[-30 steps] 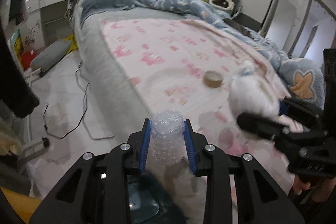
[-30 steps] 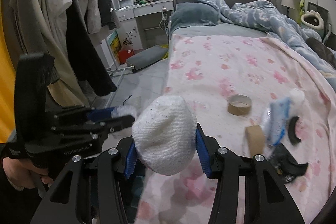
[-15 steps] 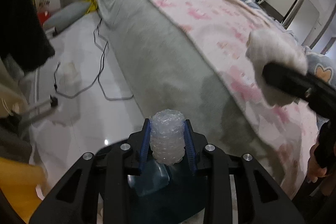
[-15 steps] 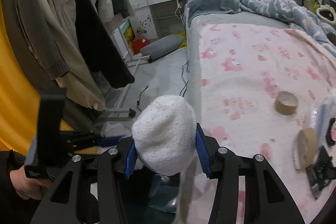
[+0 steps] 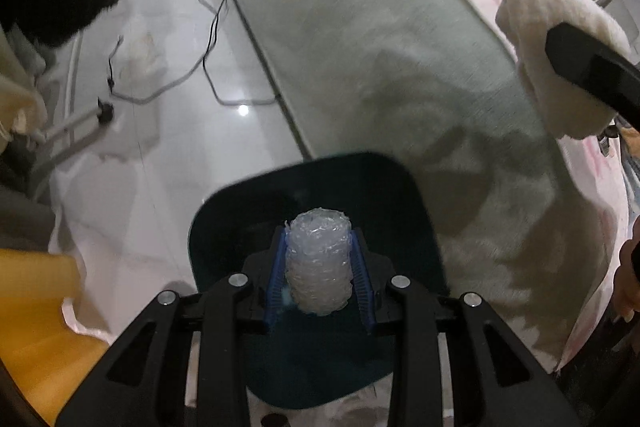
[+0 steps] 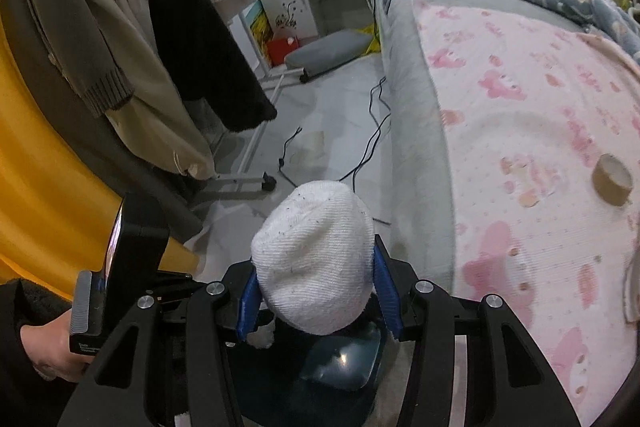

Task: Collect trash
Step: 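Carry the bubble wrap in the left tool and tissue in the right tool over the bin, then open the left tool to drop bubble wrap into the bin while right holds tissue, then open the right tool to drop the tissue into the bin while left returns to bed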

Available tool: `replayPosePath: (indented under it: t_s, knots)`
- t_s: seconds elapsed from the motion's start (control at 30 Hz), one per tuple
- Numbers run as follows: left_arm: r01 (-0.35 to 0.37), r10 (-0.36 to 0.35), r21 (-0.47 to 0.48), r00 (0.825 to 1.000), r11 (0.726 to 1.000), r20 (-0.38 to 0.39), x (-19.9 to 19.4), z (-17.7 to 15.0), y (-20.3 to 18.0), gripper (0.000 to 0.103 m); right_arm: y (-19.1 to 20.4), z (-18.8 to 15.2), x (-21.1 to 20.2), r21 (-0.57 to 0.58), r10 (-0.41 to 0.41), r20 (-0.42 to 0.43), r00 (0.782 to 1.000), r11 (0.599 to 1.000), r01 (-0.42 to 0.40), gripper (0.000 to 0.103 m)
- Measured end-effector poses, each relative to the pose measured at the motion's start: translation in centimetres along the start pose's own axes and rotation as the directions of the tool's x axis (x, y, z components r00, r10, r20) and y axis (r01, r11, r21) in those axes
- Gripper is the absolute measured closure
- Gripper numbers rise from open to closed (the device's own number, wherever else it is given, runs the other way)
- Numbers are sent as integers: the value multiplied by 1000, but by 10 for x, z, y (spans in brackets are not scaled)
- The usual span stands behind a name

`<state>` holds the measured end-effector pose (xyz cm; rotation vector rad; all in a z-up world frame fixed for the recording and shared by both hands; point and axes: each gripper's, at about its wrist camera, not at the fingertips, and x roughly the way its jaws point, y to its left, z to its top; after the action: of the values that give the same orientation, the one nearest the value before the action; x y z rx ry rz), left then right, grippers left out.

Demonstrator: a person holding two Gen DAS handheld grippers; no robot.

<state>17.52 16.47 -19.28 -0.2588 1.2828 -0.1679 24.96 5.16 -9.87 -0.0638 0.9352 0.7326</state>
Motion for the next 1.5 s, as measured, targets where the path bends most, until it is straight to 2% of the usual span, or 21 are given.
replayPosePath:
  t_s: [0.2,0.27,0.33,0.5,0.8,0.97,1.17,1.37,1.5]
  knots:
    - [15,-16,-21,998,1000,-59,7,-6,13,65,10,-3,25,-22,5,-59,998,1000,-7,53]
    - [21,-23,-25,998,999,-65,6,-8,17,51,14,-4,34,-29,8,-81,997,1000,-10,53]
    - [27,-29,-32,998,999,-59,2,-9,21,42,17,-6,42,-37,4,-101,995,999,-8,53]
    - [25,-26,-39,999,999,-28,-11,-11,30,36,20,-11,57,-49,-12,-145,989,999,5,53]
    - [-36,39,-28,994,999,105,-49,-5,41,34,16,-22,82,-50,-49,-229,972,998,39,53]
    - [-52,53,-13,977,999,207,-76,0,41,35,17,-33,97,-54,-58,-285,957,998,45,53]
    - [-41,43,-12,947,999,318,-110,8,39,40,21,-44,115,-72,-67,-341,938,996,44,53]
    - [-25,20,8,934,1000,358,-126,9,36,51,25,-57,130,-100,-82,-398,914,994,46,53]
    - [-24,9,35,922,999,386,-136,11,29,53,25,-65,138,-115,-97,-431,897,992,51,53]
